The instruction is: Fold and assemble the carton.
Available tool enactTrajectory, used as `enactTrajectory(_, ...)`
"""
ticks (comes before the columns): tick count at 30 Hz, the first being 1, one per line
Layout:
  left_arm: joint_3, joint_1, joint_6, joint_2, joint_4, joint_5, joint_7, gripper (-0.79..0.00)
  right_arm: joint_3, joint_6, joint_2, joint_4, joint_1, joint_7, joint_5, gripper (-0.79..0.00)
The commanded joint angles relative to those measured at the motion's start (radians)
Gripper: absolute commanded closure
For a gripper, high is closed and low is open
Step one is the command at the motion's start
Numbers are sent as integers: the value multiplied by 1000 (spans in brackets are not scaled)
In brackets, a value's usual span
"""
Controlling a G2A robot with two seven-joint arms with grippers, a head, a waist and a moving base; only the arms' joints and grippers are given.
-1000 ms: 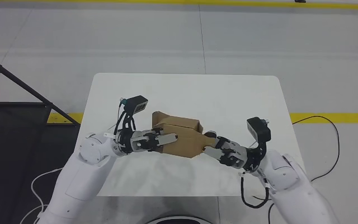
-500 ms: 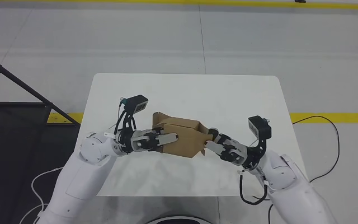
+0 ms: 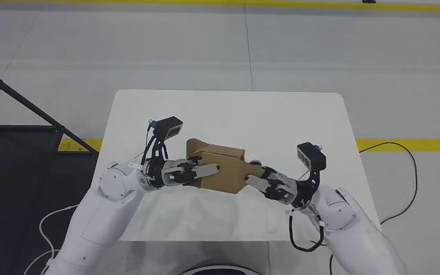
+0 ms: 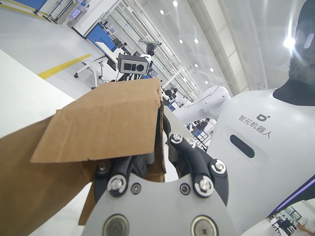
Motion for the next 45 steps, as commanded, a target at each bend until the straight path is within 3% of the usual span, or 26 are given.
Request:
enactTrajectory(1, -1, 0, -5, 0, -2, 0, 2, 0, -4, 11, -1, 8, 6, 7, -14, -262)
enactTrajectory(45, 19, -4, -6, 14, -12, -11, 1, 0, 56, 85, -11, -51, -35, -65, -207, -271)
